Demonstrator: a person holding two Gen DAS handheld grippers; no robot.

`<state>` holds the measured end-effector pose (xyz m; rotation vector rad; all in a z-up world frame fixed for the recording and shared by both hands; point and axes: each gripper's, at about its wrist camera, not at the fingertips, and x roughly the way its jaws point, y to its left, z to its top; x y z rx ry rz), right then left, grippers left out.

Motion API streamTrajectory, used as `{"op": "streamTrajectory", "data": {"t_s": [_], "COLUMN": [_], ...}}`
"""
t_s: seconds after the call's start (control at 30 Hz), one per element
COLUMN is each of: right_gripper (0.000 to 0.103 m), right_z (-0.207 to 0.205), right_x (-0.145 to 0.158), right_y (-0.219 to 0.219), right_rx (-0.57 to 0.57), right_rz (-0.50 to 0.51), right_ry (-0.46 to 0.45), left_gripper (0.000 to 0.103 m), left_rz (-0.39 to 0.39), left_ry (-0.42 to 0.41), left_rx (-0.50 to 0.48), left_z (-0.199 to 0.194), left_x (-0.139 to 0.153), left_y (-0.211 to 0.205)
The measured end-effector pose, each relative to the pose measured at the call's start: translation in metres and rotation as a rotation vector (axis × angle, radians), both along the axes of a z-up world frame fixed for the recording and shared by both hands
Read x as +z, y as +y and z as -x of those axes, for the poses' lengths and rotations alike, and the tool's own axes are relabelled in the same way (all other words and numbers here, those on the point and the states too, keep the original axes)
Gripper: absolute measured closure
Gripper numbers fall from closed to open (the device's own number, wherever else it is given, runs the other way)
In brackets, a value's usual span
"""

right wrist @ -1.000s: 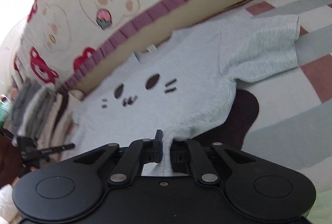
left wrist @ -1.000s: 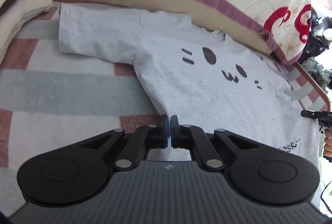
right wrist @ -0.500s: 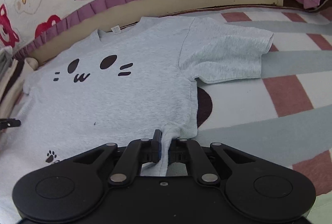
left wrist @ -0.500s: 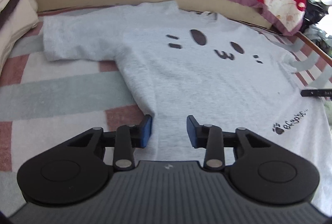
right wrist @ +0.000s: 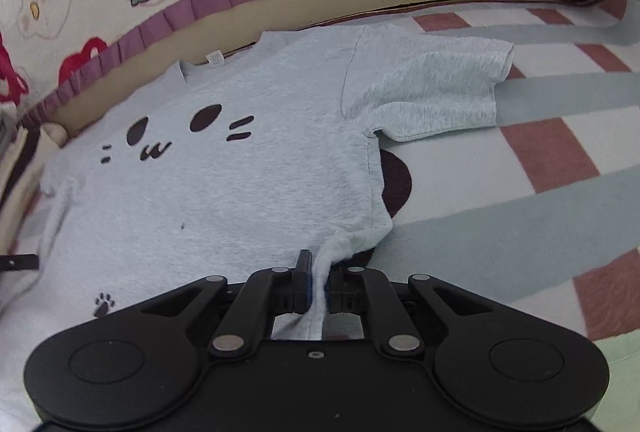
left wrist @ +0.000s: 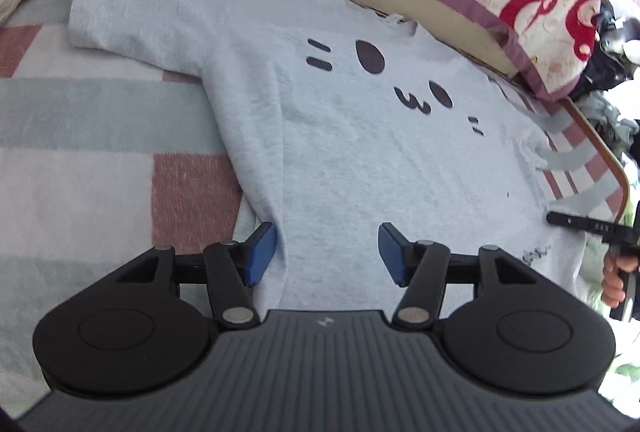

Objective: Fold clothes
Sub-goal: 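Pinch the T-shirt hem with the right gripper and tug it straight, then grasp the grey T-shirt hem with both grippers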

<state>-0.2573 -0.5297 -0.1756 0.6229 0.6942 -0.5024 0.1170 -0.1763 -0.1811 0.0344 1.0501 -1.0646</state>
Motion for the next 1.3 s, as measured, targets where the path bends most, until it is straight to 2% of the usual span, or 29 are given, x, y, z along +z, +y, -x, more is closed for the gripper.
{"op": "streamTrajectory", "data": {"t_s": [0.03,0.1,0.17,0.2,0.23,0.3,0.33,0.37,0.43,0.53,0.63,0.77,0.8,0.83,0.9,0.93,0.97,1.0,1.03,1.13,1.3], "right_gripper": [0.095,0.095,0.095,0.096,0.096,0.097,0.097,0.097,0.097,0.097,0.097,0.097,0.097,0.097,0.097,0.097,0.097,0.097,0.097,0.097,0.088], "right_z": [0.004,0.007,0.007,0.007,0.01,0.017,0.018,0.018,0.017,0.017,0.017,0.016,0.016,0.017,0.016,0.015,0.014,0.013,0.012,0.01,0.011], "right_x": [0.002,0.01,0.018,0.023,0.028,0.041,0.044,0.046,0.044,0.022,0.013,0.017,0.018,0.019,0.017,0.015,0.013,0.011,0.01,0.006,0.004], "right_y": [0.0,0.004,0.006,0.007,0.008,0.011,0.011,0.011,0.007,-0.007,-0.008,-0.002,-0.001,0.0,0.001,0.001,0.002,0.002,0.003,0.004,-0.005], "right_rx": [-0.003,0.018,0.036,0.044,0.049,0.054,0.051,0.046,0.029,-0.009,-0.024,-0.009,-0.016,-0.025,-0.026,-0.023,-0.019,-0.017,-0.016,-0.018,-0.008], "right_rz": [-0.015,-0.012,0.003,0.011,0.026,0.058,0.068,0.076,0.075,0.012,-0.026,0.033,0.05,0.066,0.089,0.096,0.101,0.106,0.108,0.095,-0.037], "right_ry": [-0.034,-0.084,-0.122,-0.14,-0.183,-0.286,-0.299,-0.298,-0.27,-0.185,-0.159,-0.151,-0.146,-0.139,-0.102,-0.083,-0.063,-0.048,-0.039,-0.024,-0.085], "left_gripper": [0.039,0.022,0.023,0.039,0.1,0.098,0.098,0.098,0.098,0.098,0.097,0.096,0.093,0.091,0.089,0.084,0.081,0.072,0.065,0.053,0.05], "left_rz": [-0.004,-0.07,-0.113,-0.092,-0.074,-0.043,-0.021,0.015,0.084,0.112,0.074,0.101,0.084,0.045,-0.036,-0.066,-0.06,-0.052,-0.035,-0.001,-0.02], "left_ry": [-0.024,-0.111,-0.148,-0.164,-0.175,-0.193,-0.213,-0.22,-0.169,-0.053,-0.021,0.093,0.115,0.096,-0.031,-0.085,-0.098,-0.109,-0.108,-0.123,-0.098], "left_rx": [0.023,0.066,0.054,0.022,-0.007,0.013,0.041,0.074,0.134,0.21,0.182,0.139,0.103,0.041,-0.064,-0.108,-0.125,-0.138,-0.135,-0.077,0.016], "left_z": [-0.002,-0.001,-0.002,0.0,0.001,-0.001,-0.003,-0.008,-0.023,-0.032,-0.026,-0.026,-0.024,-0.018,0.005,0.015,0.021,0.025,0.027,0.025,-0.004], "left_x": [0.001,0.001,-0.004,-0.004,-0.003,0.009,0.017,0.026,0.034,0.026,0.016,0.004,0.003,0.003,0.01,0.013,0.015,0.017,0.019,0.024,0.007], "left_y": [-0.003,-0.011,-0.019,-0.019,-0.019,-0.011,-0.005,0.003,0.019,0.033,0.03,0.027,0.024,0.017,0.001,-0.007,-0.011,-0.015,-0.016,-0.019,-0.023]}}
